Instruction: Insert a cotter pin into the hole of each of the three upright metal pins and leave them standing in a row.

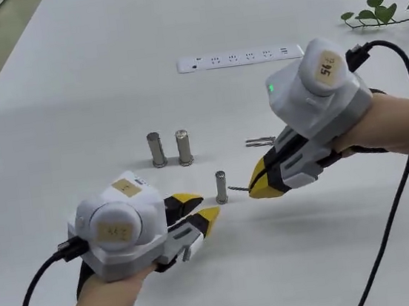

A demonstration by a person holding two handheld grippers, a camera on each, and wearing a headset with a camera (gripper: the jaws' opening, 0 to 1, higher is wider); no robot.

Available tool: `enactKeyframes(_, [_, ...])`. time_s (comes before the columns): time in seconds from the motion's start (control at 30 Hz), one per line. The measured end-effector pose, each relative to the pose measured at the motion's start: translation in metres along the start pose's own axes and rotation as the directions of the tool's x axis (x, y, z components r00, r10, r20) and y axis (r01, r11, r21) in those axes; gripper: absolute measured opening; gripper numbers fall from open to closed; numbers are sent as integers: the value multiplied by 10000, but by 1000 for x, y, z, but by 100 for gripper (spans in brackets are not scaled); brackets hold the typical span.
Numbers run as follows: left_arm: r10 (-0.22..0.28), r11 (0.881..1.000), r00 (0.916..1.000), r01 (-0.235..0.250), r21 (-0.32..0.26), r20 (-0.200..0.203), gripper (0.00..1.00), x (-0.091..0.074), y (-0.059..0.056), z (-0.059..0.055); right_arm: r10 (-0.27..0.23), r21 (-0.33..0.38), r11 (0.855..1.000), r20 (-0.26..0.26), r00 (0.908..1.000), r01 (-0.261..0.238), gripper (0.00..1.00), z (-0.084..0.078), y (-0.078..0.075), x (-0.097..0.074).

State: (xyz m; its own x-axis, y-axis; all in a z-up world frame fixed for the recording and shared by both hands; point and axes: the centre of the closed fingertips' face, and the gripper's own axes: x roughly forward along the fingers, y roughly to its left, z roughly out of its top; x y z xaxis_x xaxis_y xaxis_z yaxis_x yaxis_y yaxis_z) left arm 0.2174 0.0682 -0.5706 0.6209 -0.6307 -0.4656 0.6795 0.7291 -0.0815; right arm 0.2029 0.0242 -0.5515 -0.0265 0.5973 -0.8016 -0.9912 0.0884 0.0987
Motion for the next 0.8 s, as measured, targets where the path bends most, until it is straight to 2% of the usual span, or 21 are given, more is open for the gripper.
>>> enactKeyframes(0.23, [187,9996,9998,-186,-190,62,14,15,1,3,-123,215,9997,-232,9997,128,0,-2,-9,-1])
enactKeyframes(0.4, [468,9988,9989,-468,-172,-9,15,24,3,1,-180,293,9994,-498,9986,195,0,-6,-21,0])
enactKeyframes(0.8, [693,9969,9975,-697,-375,-140,16,40,9,3,-172,384,9991,-715,9973,200,0,-6,-29,6])
